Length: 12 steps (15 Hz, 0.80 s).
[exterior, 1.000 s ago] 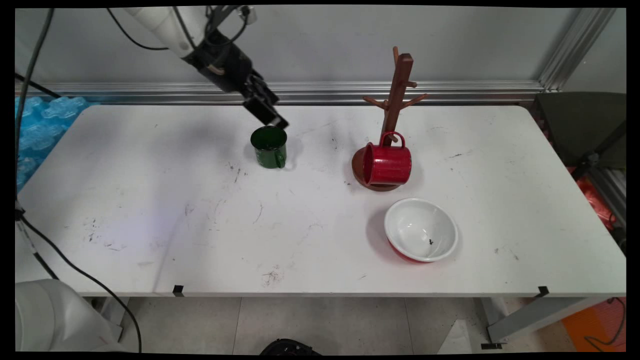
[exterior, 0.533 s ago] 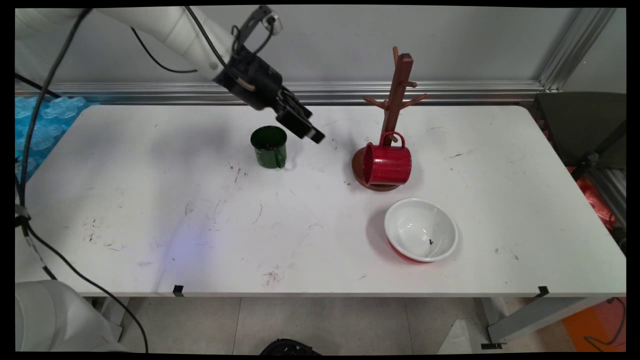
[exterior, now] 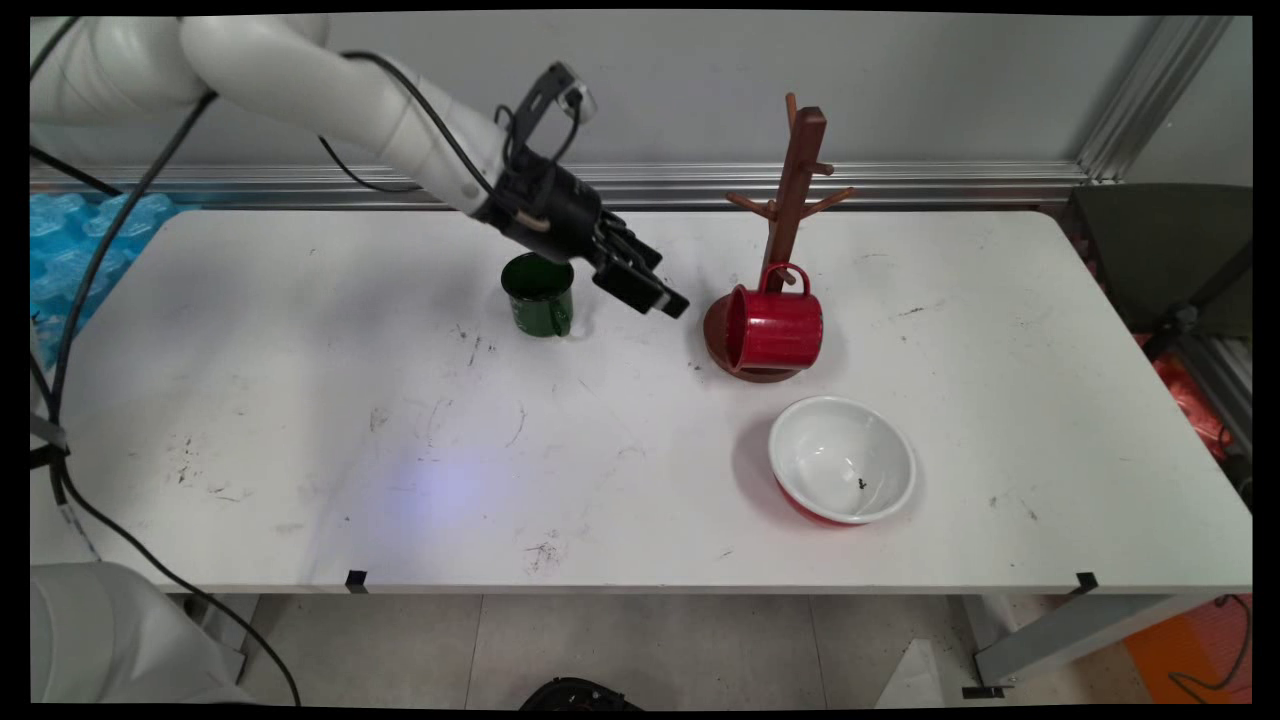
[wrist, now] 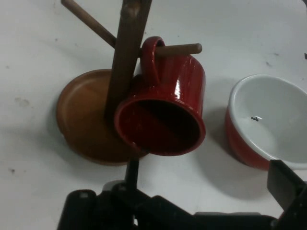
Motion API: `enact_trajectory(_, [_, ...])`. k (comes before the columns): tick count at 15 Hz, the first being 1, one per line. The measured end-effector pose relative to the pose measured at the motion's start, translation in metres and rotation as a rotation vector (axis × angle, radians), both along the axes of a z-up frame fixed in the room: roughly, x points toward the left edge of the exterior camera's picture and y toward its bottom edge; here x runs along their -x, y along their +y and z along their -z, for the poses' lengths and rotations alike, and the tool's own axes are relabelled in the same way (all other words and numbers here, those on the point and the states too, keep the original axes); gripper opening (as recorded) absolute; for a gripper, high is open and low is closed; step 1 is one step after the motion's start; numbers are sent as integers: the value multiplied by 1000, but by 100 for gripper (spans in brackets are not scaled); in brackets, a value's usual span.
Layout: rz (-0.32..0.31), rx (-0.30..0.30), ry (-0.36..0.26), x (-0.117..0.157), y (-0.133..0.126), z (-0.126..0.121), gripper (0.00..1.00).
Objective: Pick up the red mug from the rack
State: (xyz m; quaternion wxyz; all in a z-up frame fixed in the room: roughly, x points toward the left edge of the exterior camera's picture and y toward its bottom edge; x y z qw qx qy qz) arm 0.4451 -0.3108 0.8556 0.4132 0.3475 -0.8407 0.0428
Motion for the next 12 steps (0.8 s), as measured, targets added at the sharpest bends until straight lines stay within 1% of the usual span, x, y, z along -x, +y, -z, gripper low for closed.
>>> enact_trajectory(4, [2,11,25,14,1,23,100])
enact_trajectory(12, [-21,24,56,34,-5,57,100])
